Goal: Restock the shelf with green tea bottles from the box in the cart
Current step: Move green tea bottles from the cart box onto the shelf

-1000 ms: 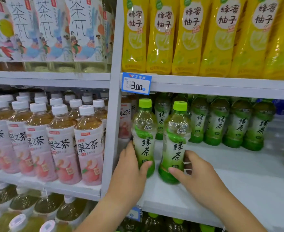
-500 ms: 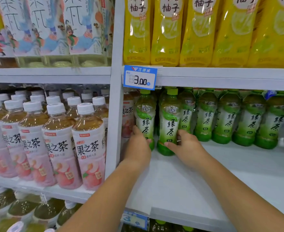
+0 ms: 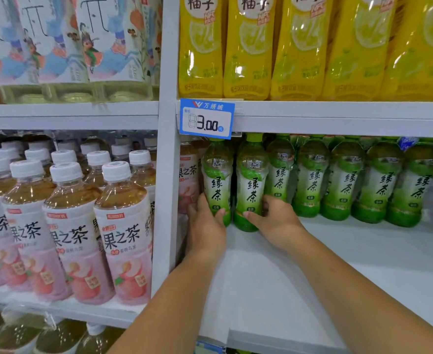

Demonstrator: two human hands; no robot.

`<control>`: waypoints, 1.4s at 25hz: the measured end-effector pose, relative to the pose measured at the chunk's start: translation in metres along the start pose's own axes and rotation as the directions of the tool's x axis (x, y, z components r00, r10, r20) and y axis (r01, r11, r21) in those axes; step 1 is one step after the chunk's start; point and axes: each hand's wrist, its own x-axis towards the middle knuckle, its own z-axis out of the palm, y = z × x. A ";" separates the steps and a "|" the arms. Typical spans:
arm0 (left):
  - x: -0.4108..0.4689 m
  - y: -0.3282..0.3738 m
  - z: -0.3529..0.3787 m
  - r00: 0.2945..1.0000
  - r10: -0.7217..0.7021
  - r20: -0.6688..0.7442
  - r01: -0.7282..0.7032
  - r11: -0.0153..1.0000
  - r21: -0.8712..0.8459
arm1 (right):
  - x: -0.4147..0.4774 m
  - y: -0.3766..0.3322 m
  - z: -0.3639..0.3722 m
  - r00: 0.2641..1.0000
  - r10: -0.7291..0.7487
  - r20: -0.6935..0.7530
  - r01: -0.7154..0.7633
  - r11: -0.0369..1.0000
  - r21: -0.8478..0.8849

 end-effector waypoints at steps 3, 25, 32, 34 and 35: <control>0.005 -0.004 0.002 0.999 -0.035 -0.009 0.035 0.999 -0.031 | 0.001 0.000 0.002 1.000 0.001 -0.015 -0.002 0.999 -0.048; -0.016 0.012 -0.016 0.995 -0.096 -0.030 0.091 0.983 -0.157 | -0.027 -0.001 0.002 0.994 0.071 -0.086 -0.053 0.978 0.202; -0.071 0.039 -0.035 0.978 -0.069 0.198 0.121 0.956 -0.268 | -0.080 -0.020 -0.024 0.999 -0.008 -0.041 0.018 0.969 0.245; -0.087 0.050 -0.041 0.960 -0.065 0.271 0.146 0.946 -0.290 | -0.096 -0.019 -0.031 1.000 0.016 0.006 -0.017 0.976 0.218; -0.095 0.055 -0.045 0.947 -0.079 0.312 0.174 0.942 -0.288 | -0.105 -0.018 -0.036 0.999 0.036 0.034 -0.042 0.978 0.206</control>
